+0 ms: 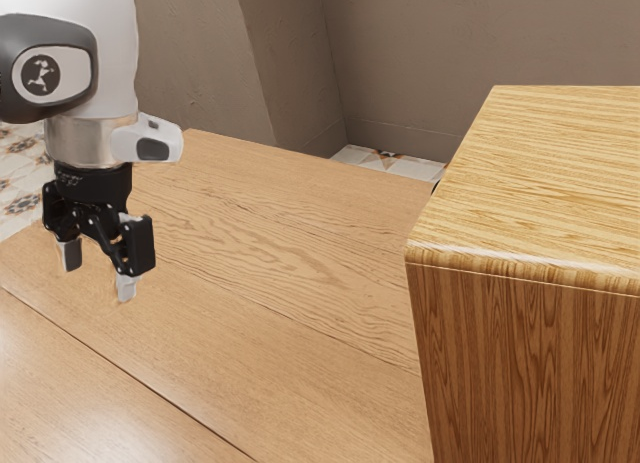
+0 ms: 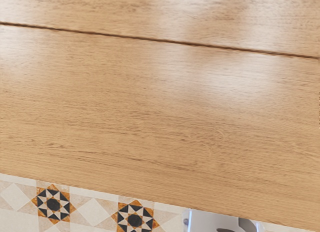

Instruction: Pull the drawer handle with one arm to open the drawer

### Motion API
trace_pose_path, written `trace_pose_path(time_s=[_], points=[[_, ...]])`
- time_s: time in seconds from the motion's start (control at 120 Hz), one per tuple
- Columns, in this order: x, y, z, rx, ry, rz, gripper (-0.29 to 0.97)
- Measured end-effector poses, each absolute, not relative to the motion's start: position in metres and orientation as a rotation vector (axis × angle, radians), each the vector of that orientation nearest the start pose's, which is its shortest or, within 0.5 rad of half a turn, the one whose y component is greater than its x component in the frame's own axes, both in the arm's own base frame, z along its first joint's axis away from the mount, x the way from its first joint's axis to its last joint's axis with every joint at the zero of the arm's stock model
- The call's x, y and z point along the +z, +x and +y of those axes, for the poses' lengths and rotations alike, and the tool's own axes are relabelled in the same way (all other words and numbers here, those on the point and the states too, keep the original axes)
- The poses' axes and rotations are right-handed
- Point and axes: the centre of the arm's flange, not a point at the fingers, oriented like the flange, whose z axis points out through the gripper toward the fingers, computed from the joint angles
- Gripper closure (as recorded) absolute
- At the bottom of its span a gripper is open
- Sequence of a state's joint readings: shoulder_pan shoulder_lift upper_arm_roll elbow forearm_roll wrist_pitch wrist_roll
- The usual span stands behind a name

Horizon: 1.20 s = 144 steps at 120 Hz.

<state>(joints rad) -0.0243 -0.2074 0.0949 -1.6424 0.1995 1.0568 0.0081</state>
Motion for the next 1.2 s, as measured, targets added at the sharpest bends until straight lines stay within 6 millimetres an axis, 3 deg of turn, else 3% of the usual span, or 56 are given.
trace_pose_path(time_s=[0.175, 0.308, 0.458, 0.558, 0.642, 0.75, 0.892, 1.017, 1.2], points=[[0.671, 0.459, 0.060, 0.188, -2.964, -0.144, 0.00], [0.695, 0.476, 0.034, -0.041, -2.998, -0.175, 0.00], [0.700, 0.507, 0.023, -0.266, -3.121, -0.354, 0.00], [0.683, 0.545, 0.012, -0.383, -3.258, -0.500, 0.00], [0.689, 0.577, 0.004, -0.517, -3.334, -0.616, 0.00], [0.688, 0.602, -0.005, -0.614, -3.395, -0.744, 0.00], [0.668, 0.611, -0.029, -0.584, -3.446, -0.828, 0.00], [0.668, 0.606, -0.055, -0.545, -3.485, -0.798, 0.00], [0.668, 0.595, -0.049, -0.459, -3.499, -0.790, 0.00]])
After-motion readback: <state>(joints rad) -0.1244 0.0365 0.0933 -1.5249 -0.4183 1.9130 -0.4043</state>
